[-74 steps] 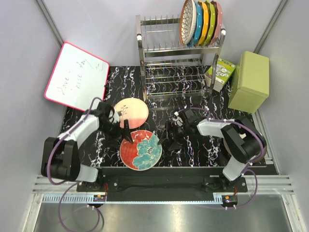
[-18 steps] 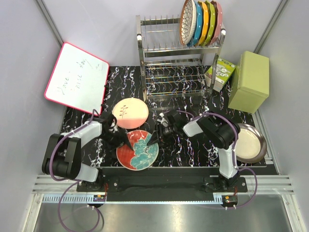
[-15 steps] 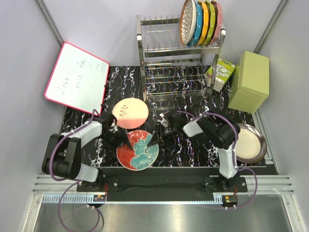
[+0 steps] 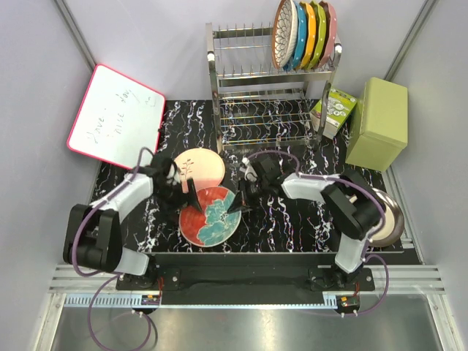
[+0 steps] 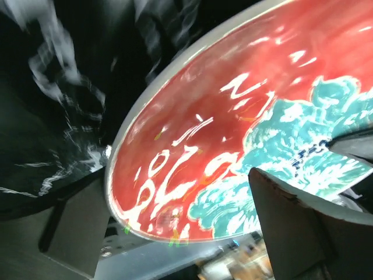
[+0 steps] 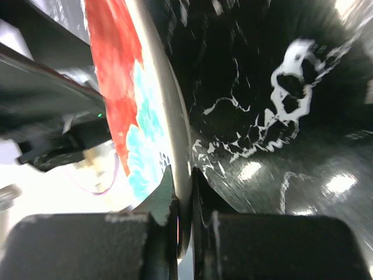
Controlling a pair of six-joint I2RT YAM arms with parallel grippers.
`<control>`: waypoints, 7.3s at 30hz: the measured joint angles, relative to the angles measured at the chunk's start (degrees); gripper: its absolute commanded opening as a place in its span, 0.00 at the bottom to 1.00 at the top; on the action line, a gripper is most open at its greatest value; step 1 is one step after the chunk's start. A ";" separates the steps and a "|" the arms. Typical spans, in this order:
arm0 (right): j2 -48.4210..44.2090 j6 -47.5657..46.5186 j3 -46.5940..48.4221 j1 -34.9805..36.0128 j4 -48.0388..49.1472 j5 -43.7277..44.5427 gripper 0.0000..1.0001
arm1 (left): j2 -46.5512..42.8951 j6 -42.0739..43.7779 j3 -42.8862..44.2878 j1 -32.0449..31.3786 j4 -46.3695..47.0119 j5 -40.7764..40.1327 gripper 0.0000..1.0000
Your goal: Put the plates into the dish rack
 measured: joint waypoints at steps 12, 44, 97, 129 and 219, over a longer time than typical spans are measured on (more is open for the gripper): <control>-21.51 -34.49 22.16 -1.92 -43.23 27.10 0.00 | -13.27 20.85 40.76 8.24 5.62 -19.80 0.99; 22.49 -82.27 103.25 2.45 7.06 86.95 0.00 | -22.18 10.25 15.17 4.26 19.26 -54.90 0.99; 23.23 -66.20 100.35 -4.13 -15.87 95.12 0.00 | -21.24 7.28 6.38 2.80 24.39 -55.25 0.99; 27.04 -64.13 103.38 -6.97 -9.11 93.61 0.34 | -18.49 6.99 6.38 2.80 24.55 -51.30 0.99; -42.75 -32.13 8.96 -10.23 -38.95 46.69 1.00 | 20.74 27.87 22.84 -6.80 12.68 -16.70 0.56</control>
